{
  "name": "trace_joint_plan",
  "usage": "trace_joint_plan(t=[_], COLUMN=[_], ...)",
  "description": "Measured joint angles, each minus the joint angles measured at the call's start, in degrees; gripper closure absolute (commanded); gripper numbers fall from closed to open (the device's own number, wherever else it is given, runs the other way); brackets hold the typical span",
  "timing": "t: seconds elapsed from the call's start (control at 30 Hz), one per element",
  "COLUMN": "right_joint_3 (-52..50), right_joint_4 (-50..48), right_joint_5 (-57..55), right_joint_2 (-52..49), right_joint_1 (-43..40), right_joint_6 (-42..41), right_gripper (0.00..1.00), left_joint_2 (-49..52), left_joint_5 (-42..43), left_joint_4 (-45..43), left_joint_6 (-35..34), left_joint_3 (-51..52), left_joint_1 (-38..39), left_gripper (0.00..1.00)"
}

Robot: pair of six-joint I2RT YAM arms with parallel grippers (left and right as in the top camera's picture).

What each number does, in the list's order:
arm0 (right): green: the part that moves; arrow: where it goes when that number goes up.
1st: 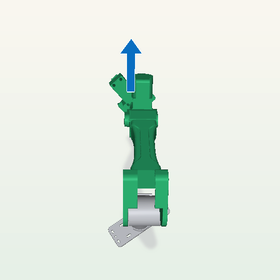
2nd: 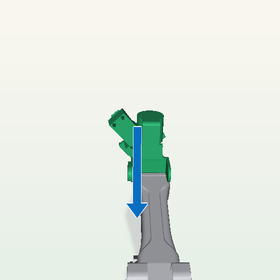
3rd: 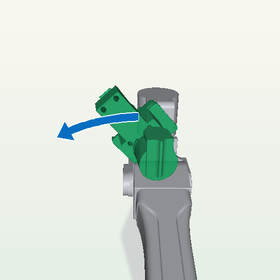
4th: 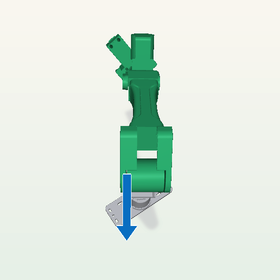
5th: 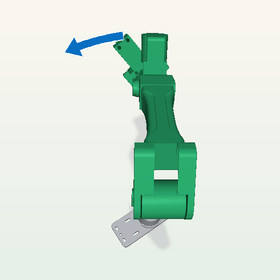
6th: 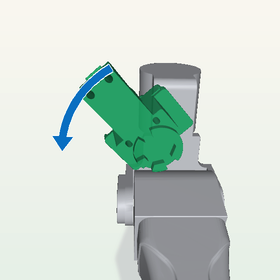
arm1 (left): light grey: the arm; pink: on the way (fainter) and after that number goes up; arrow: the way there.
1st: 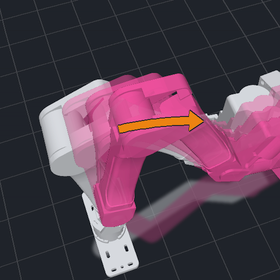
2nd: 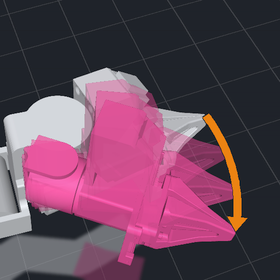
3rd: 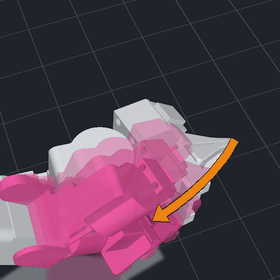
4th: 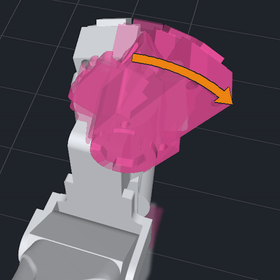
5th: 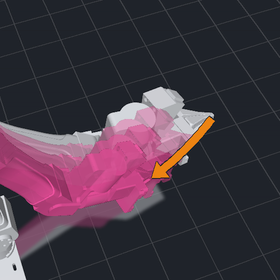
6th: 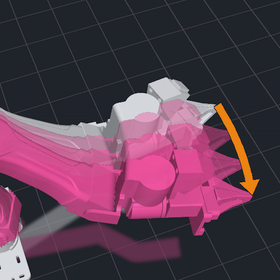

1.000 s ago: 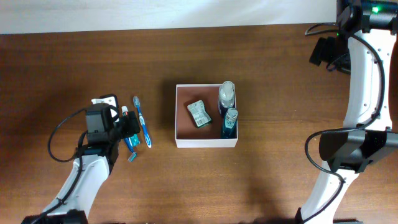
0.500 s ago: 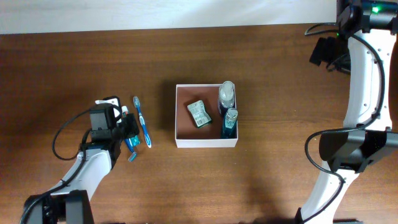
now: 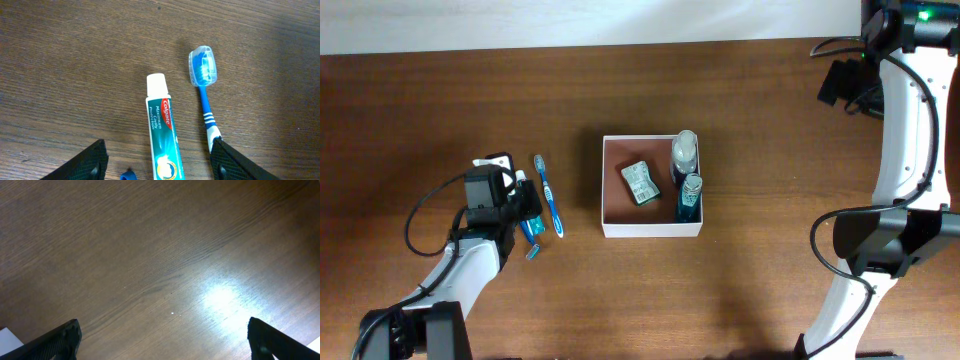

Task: Pack container
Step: 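Lower the left gripper and close it on the toothpaste tube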

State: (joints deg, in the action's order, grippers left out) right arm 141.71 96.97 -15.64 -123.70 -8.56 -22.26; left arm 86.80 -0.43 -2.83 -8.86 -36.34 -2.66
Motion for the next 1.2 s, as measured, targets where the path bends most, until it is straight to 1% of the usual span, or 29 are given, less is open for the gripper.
trace_joint_plan(t=[0.4,0.53,0.77,0.9,1.03,1.2], right_joint_3=[0.0,0.0,0.0,0.0,0.0,0.0], right_joint_4=[0.0,0.0,0.0,0.0,0.0,0.0], right_joint_5=[0.0,0.0,0.0,0.0,0.0,0.0], right_joint_2=[0.0,0.0,0.0,0.0,0.0,0.0], right_joint_1=[0.0,0.0,0.0,0.0,0.0,0.0], right_joint_6=[0.0,0.0,0.0,0.0,0.0,0.0], right_gripper=[0.02,0.02,0.02,0.02,0.02,0.02], left_joint_2=[0.2,1.9,4.7,5.3,6.1,7.5], left_joint_5=[0.0,0.0,0.2,0.2,0.2,0.2], left_joint_4=[0.0,-1.1,-2.9,-3.7,-4.1,-4.7], left_joint_6=[0.0,0.0,0.0,0.0,0.0,0.0], left_joint_3=[0.0,0.0,0.0,0.0,0.0,0.0], left_joint_1=[0.0,0.0,0.0,0.0,0.0,0.0], left_gripper=[0.35,0.4,0.46,0.46,0.49,0.49])
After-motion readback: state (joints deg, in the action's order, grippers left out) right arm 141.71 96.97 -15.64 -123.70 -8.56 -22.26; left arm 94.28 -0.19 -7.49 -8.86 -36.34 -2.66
